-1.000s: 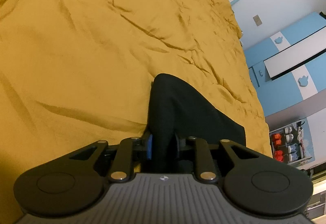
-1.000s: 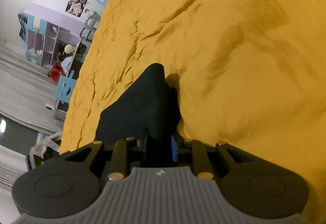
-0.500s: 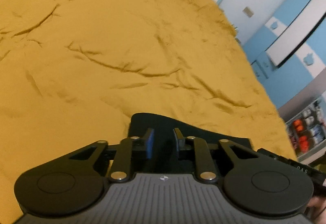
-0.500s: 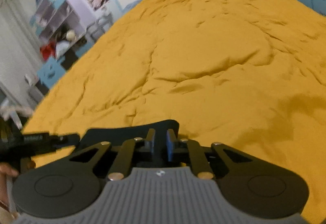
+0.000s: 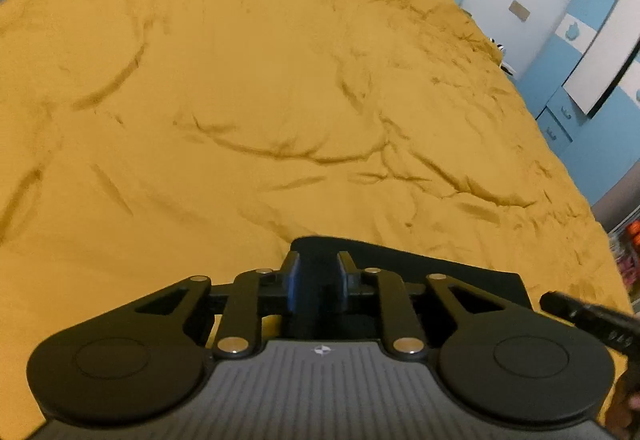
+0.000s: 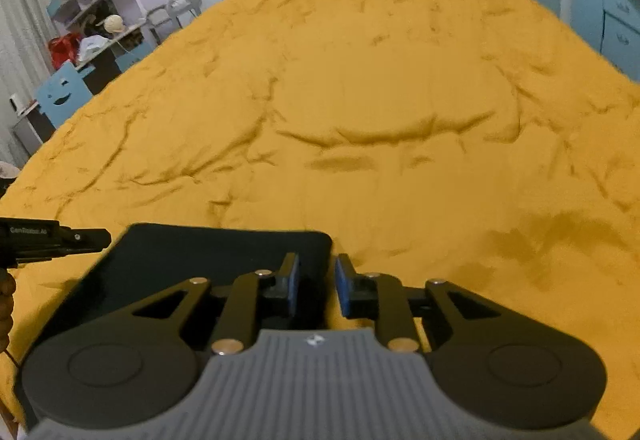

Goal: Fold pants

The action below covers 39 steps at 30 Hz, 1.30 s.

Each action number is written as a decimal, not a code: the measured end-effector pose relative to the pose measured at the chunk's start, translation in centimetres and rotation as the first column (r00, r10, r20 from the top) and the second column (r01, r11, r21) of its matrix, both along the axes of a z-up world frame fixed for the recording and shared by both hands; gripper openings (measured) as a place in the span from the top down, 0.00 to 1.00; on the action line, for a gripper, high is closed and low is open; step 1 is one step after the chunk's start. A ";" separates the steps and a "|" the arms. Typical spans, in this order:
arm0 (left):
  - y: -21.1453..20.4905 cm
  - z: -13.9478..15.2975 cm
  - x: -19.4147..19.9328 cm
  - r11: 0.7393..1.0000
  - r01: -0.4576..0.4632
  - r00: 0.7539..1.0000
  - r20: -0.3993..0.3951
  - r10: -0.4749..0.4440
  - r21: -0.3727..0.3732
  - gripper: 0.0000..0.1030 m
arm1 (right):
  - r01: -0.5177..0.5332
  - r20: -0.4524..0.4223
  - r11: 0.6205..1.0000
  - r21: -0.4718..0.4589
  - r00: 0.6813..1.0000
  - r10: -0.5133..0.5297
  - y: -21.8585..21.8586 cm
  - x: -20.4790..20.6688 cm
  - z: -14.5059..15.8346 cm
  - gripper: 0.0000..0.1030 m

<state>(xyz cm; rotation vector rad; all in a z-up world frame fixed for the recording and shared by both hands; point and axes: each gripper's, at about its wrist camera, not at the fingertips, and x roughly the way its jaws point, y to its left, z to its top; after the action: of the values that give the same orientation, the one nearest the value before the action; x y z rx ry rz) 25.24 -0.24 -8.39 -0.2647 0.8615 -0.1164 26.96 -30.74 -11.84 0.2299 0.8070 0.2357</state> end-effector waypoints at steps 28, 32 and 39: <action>-6.0 10.8 -18.7 0.956 -0.052 0.896 0.436 -0.082 0.287 0.12 | 0.066 0.389 0.992 -0.107 0.921 -0.019 2.7 -23.1 13.1 0.20; -6.1 9.0 -20.2 0.959 -0.071 0.910 0.411 -0.050 0.274 0.12 | 0.059 0.354 0.988 -0.141 0.935 -0.006 4.0 -25.5 10.9 0.20; -5.4 5.9 -21.7 0.955 -0.050 0.956 0.292 -0.039 0.291 0.12 | 0.038 0.242 0.985 -0.165 0.970 0.003 5.1 -27.8 7.2 0.20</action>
<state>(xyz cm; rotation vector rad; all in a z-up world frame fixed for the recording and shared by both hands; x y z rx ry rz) 3.58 -5.63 -2.44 0.0332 0.5701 -0.0191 -0.89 -25.60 -4.59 0.0466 0.5793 0.1731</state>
